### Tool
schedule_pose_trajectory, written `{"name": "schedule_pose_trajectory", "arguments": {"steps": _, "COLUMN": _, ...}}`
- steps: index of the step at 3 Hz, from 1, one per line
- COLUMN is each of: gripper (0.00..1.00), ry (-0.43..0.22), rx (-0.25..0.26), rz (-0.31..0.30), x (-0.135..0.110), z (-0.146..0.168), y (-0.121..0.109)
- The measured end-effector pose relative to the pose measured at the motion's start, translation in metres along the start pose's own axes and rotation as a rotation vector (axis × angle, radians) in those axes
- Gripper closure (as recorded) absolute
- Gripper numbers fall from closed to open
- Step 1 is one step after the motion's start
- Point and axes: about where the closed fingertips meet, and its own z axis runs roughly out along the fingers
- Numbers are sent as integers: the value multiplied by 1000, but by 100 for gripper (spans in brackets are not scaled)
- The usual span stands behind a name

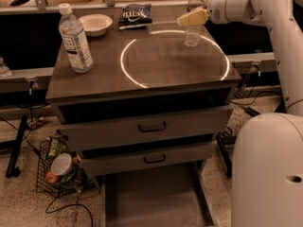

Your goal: Place water bottle into bottom drawer

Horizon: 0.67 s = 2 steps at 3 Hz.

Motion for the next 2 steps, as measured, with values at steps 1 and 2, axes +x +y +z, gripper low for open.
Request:
{"name": "schedule_pose_trajectory", "arguments": {"steps": 1, "gripper": 50, "ry": -36, "rx": -20, "rz": 37, "x": 2, "z": 4, "y": 0}}
{"name": "schedule_pose_trajectory", "arguments": {"steps": 2, "gripper": 72, "ry": -39, "rx": -56, "rz": 63, "x": 3, "z": -1, "y": 8}}
